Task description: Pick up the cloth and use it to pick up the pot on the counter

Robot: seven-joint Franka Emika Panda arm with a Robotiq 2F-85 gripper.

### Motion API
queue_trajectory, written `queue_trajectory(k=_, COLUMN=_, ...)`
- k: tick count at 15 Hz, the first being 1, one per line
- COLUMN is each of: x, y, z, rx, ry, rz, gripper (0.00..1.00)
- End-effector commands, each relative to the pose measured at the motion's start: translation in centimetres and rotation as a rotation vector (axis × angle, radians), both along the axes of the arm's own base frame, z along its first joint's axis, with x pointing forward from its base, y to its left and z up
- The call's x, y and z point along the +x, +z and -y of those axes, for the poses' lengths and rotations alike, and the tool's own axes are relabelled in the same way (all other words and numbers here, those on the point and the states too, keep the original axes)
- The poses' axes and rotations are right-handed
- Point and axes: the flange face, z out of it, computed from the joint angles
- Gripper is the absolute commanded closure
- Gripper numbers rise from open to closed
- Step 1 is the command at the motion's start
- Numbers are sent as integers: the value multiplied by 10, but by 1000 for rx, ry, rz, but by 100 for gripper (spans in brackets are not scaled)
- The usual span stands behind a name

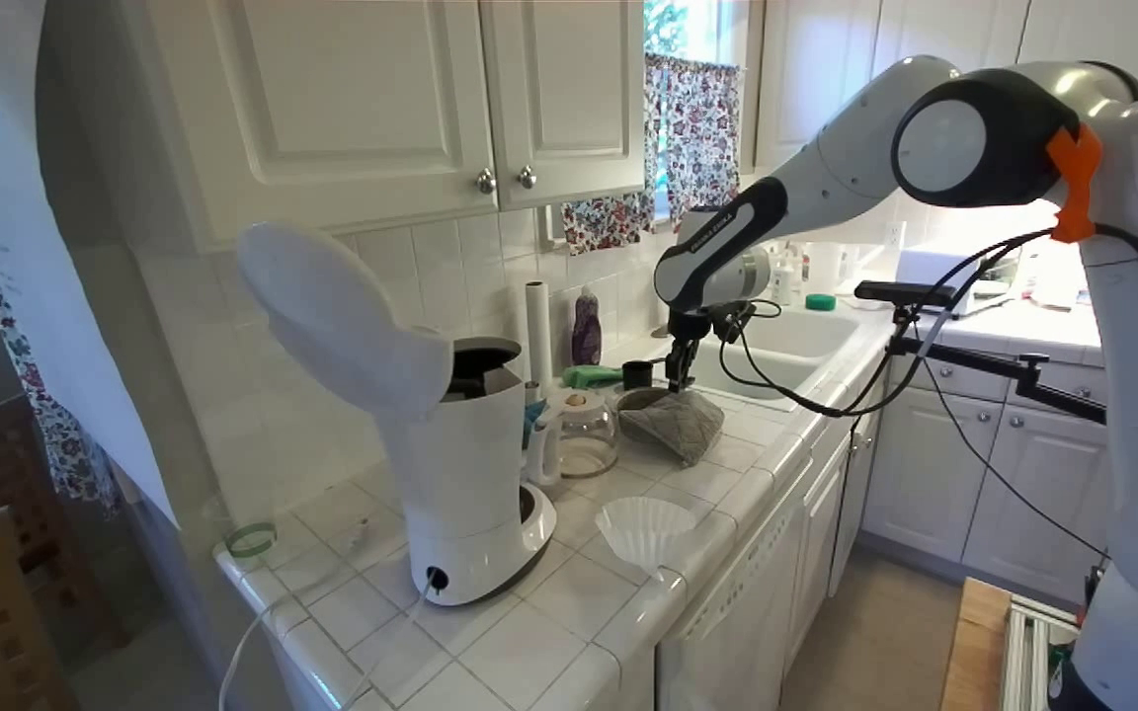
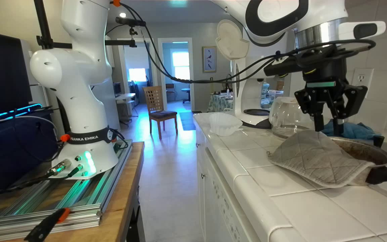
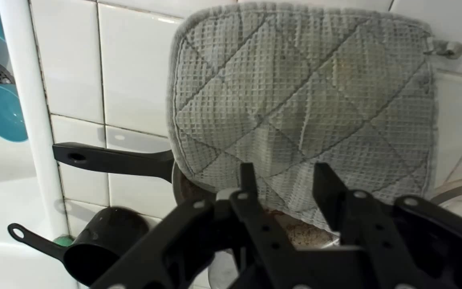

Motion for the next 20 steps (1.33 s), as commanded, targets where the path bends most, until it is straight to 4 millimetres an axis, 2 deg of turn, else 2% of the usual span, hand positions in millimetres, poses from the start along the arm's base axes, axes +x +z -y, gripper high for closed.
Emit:
queue_trajectory(k=1, x=10, y=3, z=4, rx=7, ry=-4, rz=-2, gripper=25)
queue_trajectory(k=4, x=10, y=8, z=1, rx=19, ry=-10, rz=3, gripper=5)
queue_trajectory(k=5, x=9, y=9, z=-2, rx=37, ry=-31, rz=-7, gripper=1)
queue_trajectory(k=14, x=-7, y=-1, z=-23, rx=282, ry=-284, rz=-181, gripper=0)
queue_trajectory(k=19, x=-7, y=-6, z=-23, rx=246, ry=-279, rz=-183, gripper=0)
queue_trajectory(k=20, x=-8, y=-7, z=-26, rx=188, ry=-217, rz=-187, gripper=0)
